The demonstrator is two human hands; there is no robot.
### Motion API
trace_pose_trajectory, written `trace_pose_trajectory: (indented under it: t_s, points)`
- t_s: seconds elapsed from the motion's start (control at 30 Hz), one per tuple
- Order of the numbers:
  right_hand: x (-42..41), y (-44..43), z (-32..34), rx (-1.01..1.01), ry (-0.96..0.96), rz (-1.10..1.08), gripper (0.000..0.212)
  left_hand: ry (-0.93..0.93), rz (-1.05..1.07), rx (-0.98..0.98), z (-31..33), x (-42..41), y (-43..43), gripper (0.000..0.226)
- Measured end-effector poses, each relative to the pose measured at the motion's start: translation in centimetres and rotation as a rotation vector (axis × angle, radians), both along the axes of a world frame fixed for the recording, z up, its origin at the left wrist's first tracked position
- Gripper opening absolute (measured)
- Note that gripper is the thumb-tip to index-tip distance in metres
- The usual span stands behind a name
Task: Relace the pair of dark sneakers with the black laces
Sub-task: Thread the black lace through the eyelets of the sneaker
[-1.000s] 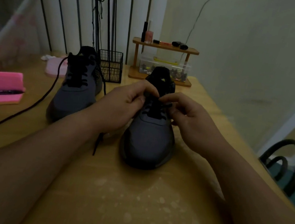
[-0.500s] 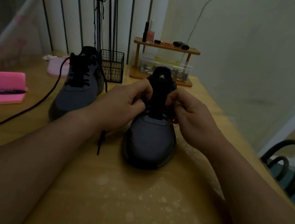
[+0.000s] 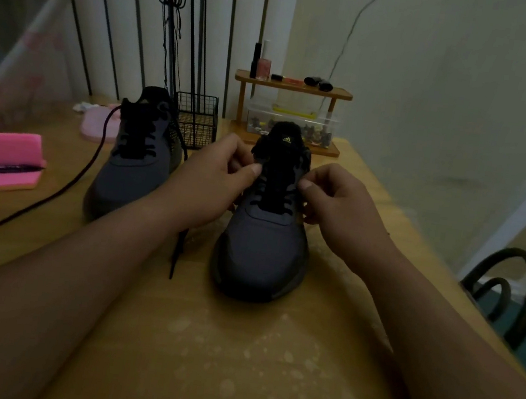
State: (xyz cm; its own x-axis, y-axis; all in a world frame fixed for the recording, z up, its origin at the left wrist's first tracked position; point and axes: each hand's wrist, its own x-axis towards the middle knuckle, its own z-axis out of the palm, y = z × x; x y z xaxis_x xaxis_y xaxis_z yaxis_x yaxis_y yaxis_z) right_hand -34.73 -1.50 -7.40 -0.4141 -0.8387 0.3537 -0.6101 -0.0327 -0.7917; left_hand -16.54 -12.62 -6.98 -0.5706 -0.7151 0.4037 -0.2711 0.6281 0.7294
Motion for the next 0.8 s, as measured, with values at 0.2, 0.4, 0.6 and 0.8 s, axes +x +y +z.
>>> trace_pose_trajectory:
  t_s: [0.2,0.4,0.6,0.8]
  points:
    - [0.3,0.2,1.3,0.074,0.008,-0.019,0.023,-0.068,-0.018,0.006,1.0,0.0,0.1,0.022]
    - [0.8,-0.6,4.7,0.315,0.191,-0.029,0.028,-0.31,0.005,-0.07,3.9,-1.1,0.2,0.028]
    - [1.4,-1.3,4.1,0.236,0.373,-0.109,0.027,-0.243,0.057,-0.216,2.9,-1.9,-0.1,0.019]
    - [1.0,-1.2,2.9,0.138,0.238,-0.095,0.028,-0.105,0.029,-0.196,1.8,-1.9,-0.6,0.012]
